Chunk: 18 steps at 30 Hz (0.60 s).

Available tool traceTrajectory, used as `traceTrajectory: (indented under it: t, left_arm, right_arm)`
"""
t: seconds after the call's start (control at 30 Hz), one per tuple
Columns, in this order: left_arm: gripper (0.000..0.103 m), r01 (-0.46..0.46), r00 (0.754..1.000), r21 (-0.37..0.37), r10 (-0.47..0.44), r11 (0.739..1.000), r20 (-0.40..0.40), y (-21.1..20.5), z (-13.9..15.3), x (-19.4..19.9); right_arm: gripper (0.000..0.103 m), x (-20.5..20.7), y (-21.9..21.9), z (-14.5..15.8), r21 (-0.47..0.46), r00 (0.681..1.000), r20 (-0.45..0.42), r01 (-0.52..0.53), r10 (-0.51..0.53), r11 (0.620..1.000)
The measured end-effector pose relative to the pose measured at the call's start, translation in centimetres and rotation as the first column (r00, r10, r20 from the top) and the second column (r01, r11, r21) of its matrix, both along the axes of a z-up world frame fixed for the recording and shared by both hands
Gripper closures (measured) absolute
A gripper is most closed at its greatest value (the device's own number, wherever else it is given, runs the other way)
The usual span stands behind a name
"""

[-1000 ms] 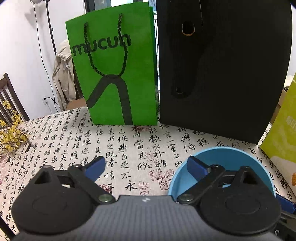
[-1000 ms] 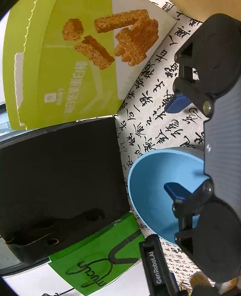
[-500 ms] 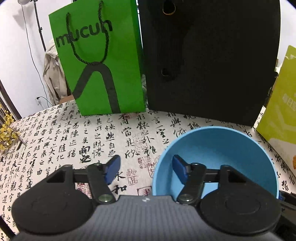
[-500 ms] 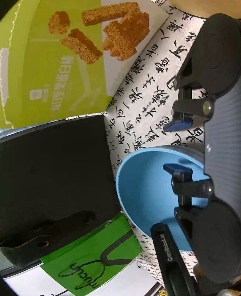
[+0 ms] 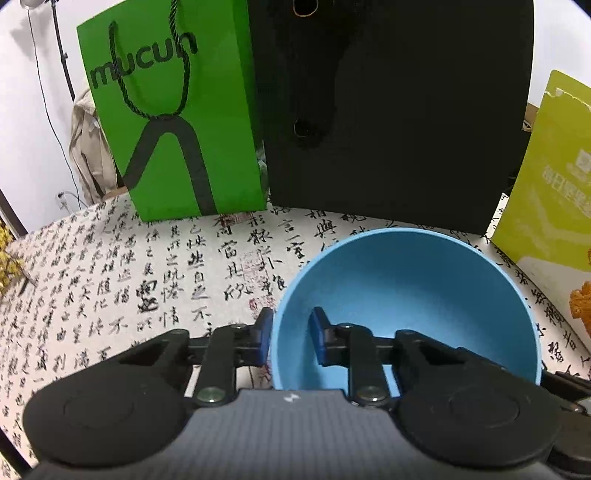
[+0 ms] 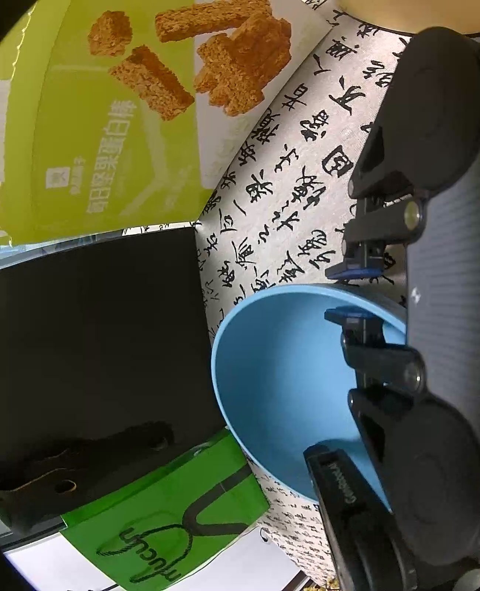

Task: Organize plates and bowls
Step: 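Lower both grippers onto the blue bowl's rim and close them, then lift the gripped blue bowl off the table with both grippers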

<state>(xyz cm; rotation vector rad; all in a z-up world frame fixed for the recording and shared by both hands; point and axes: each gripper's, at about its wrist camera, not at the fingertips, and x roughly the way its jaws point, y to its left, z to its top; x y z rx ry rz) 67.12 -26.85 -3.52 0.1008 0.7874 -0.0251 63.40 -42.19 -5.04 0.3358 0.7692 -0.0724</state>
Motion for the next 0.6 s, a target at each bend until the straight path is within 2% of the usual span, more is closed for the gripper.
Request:
traceTrajectory:
  t: [0.6]
  left_arm:
    - [0.082, 0.015, 1.0, 0.032, -0.016, 0.999, 0.021, -0.23, -0.06, -0.39]
  right_arm:
    - [0.091, -0.02, 0.09, -0.11, -0.008, 1.0, 0.018, -0.004, 0.004, 1.0]
